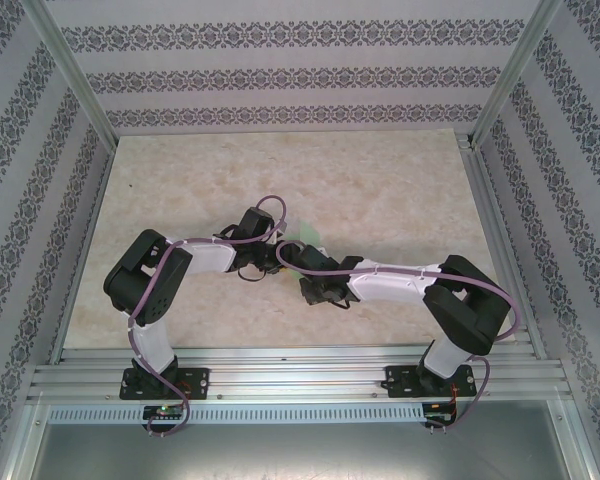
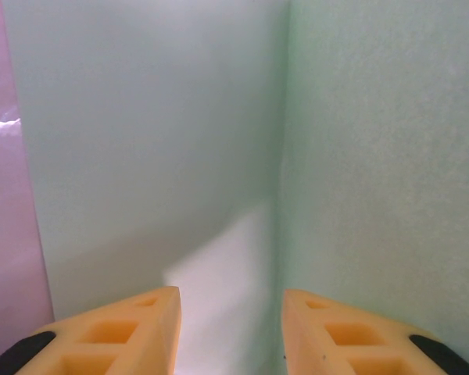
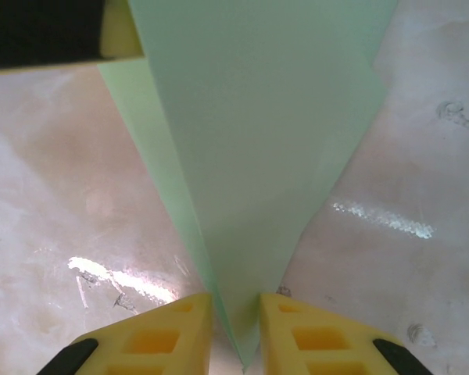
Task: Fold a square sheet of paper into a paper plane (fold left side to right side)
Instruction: Fourth fold the wing at the center of the table.
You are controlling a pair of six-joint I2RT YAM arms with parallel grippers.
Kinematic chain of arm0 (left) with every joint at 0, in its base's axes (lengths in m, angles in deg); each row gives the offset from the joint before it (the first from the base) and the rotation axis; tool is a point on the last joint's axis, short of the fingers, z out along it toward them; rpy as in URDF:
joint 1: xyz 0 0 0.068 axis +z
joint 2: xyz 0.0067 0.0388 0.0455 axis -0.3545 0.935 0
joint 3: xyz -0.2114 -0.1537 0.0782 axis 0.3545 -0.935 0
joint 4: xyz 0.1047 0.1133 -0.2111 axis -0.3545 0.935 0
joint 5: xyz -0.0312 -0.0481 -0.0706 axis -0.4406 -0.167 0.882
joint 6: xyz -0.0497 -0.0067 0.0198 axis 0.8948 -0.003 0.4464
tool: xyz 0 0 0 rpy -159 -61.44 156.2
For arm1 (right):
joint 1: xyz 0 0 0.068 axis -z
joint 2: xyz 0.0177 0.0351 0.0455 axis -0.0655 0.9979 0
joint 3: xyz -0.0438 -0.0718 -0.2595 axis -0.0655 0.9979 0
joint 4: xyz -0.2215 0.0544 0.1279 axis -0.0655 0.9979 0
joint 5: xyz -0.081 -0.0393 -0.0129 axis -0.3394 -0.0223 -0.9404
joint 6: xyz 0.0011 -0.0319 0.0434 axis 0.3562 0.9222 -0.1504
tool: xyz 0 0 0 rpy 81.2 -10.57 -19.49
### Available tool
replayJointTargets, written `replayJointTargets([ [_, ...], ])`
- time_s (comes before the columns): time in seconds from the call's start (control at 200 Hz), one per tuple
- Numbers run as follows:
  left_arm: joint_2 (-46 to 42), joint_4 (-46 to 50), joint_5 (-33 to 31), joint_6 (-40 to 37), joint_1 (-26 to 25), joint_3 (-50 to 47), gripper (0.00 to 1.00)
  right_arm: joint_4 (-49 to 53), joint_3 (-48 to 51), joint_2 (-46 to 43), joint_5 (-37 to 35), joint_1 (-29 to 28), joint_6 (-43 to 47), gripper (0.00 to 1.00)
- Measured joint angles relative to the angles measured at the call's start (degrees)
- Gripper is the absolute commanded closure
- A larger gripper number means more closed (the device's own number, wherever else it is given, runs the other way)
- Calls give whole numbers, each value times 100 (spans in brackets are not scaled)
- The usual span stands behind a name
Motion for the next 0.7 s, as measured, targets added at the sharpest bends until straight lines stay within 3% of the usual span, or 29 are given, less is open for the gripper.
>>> replayJointTargets([
  [0.3,0,48,0,0,0,0,60,-4,-13,94,2,2,-4,78],
  [0.699,0,92,-33,0,0,11,60,-173,59,140,98,66,-46,91],
])
